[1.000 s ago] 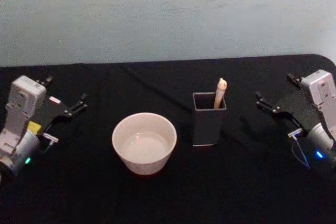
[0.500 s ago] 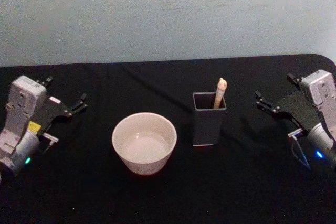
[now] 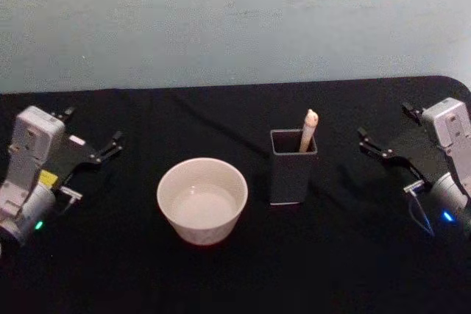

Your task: Pick up the stirring spoon with one hand, stir inside the cup, then place it back in its original position.

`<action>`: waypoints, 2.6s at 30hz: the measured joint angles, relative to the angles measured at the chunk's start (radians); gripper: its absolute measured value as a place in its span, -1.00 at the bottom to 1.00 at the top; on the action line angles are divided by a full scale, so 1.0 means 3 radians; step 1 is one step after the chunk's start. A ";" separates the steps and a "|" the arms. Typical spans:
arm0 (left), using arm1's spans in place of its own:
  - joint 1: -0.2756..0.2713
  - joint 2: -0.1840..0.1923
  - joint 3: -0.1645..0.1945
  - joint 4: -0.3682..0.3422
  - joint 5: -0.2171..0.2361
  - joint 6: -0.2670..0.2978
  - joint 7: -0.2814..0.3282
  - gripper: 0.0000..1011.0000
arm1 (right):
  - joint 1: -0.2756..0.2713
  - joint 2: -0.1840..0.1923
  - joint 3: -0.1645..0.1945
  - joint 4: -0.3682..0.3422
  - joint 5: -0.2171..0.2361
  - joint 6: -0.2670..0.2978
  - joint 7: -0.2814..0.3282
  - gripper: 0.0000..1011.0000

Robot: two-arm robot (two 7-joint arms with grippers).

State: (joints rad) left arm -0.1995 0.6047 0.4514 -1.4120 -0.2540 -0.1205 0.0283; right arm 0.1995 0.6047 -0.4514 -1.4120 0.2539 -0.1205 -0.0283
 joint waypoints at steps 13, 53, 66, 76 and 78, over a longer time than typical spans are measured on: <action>0.0000 0.0000 0.0000 0.0000 0.0000 0.0000 0.0000 0.98 | -0.0225 0.0083 0.0204 -0.0481 0.0331 0.0090 0.0378 0.98; 0.0000 0.0000 0.0000 0.0000 0.0000 0.0000 0.0000 0.98 | -0.0021 -0.0535 0.0241 -0.0381 0.0639 0.0679 0.0939 0.98; 0.0000 0.0000 0.0000 0.0000 0.0000 0.0000 0.0000 0.98 | -0.0022 -0.0526 0.0240 -0.0389 0.0640 0.0676 0.0939 0.98; 0.0000 0.0000 0.0000 0.0000 0.0000 0.0000 0.0000 0.98 | -0.0025 -0.0523 0.0236 -0.0394 0.0641 0.0675 0.0938 0.70; 0.0000 0.0000 0.0000 0.0000 0.0000 0.0000 0.0000 0.98 | -0.0025 -0.0522 0.0236 -0.0395 0.0642 0.0675 0.0937 0.60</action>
State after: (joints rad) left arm -0.1996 0.6047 0.4514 -1.4119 -0.2539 -0.1205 0.0283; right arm 0.1919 0.4480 -0.3807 -1.5304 0.4465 0.0820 0.2528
